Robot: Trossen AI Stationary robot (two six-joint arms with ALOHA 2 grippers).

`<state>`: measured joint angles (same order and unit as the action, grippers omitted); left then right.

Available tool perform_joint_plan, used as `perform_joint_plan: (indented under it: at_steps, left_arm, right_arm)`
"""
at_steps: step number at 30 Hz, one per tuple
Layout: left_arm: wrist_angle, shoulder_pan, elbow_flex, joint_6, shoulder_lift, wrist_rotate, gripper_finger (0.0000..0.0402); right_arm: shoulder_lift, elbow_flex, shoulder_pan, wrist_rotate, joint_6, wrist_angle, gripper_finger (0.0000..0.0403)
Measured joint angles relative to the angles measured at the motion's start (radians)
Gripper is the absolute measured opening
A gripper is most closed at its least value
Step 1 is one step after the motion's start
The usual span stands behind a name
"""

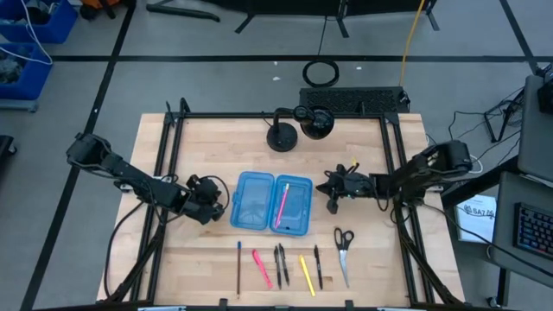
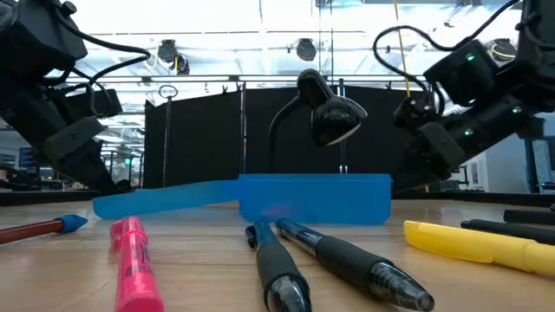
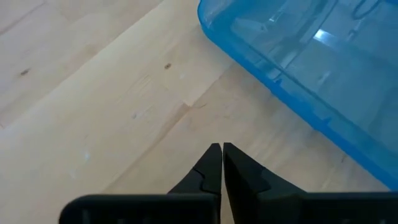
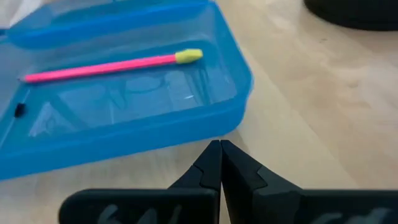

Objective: Pick & place school supplies into a supply box
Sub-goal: Adjust the blue supply box on the table

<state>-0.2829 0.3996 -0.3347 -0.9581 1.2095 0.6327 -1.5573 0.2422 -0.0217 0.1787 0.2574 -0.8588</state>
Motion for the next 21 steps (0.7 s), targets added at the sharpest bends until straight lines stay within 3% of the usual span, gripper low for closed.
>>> perform_joint_plan:
  at_steps: [6, 14, 21]
  left_arm:
    - [0.000, 0.000, 0.000, -0.003, 0.000, -0.005, 0.0004]
    - [0.000, 0.000, 0.000, -0.012, 0.000, -0.005, 0.0027]
    - [0.000, 0.000, 0.000, 0.016, 0.000, -0.035, 0.0005]
  right_arm:
    - [-0.057, 0.047, -0.046, -0.051, -0.056, 0.000, 0.0000]
    - [-0.119, 0.112, -0.122, -0.080, -0.090, -0.005, 0.0000]
    - [-0.125, 0.123, -0.150, -0.129, -0.110, -0.006, 0.0000]
